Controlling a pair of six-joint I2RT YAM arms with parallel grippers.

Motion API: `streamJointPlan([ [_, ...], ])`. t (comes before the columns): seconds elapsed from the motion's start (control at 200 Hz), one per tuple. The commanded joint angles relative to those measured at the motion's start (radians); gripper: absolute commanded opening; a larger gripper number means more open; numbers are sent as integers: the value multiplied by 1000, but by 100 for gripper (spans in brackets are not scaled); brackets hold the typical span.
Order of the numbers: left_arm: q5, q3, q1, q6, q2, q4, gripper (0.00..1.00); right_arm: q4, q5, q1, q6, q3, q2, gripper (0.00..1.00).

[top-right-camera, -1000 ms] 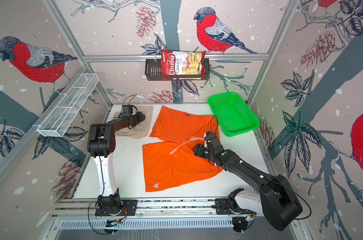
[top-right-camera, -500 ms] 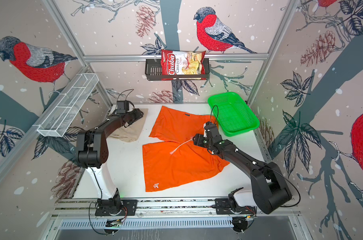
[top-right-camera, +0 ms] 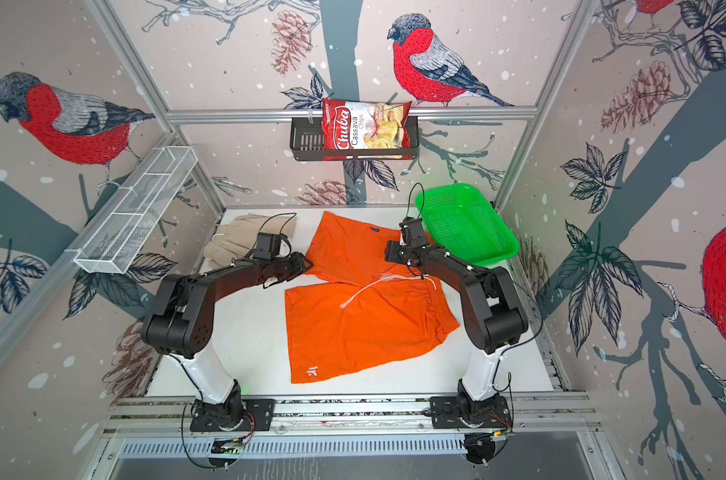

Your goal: Fold and stack the shorts

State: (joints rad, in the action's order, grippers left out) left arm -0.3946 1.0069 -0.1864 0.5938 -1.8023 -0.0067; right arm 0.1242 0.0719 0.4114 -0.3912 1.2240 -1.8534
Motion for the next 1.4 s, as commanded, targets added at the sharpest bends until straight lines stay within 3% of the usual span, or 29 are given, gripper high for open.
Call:
streamJointPlan([
  [0.0,-2,-4,-2,26,-35,81,45,20,-32,0,40,48,-51,70],
  [0.32,118,-39,7,12,-134,73,45,72,-74,-17,101,207,-205,70],
  [0.65,221,-203,90,-6,37,33,45,96,-104,-77,146,256,-274,70],
  [0.79,181,-225,103,12,89,58,46,98,-122,-74,153,265,-273,70],
  [0.881,135,-190,82,25,109,57,48,91,-94,-75,156,281,-263,70],
  [1.096,140,-40,-6,9,122,16,49,91,-38,-68,136,306,-256,70],
  [1.391,103,180,-38,-26,-85,22,46,-8,-35,-47,116,121,-133,70],
])
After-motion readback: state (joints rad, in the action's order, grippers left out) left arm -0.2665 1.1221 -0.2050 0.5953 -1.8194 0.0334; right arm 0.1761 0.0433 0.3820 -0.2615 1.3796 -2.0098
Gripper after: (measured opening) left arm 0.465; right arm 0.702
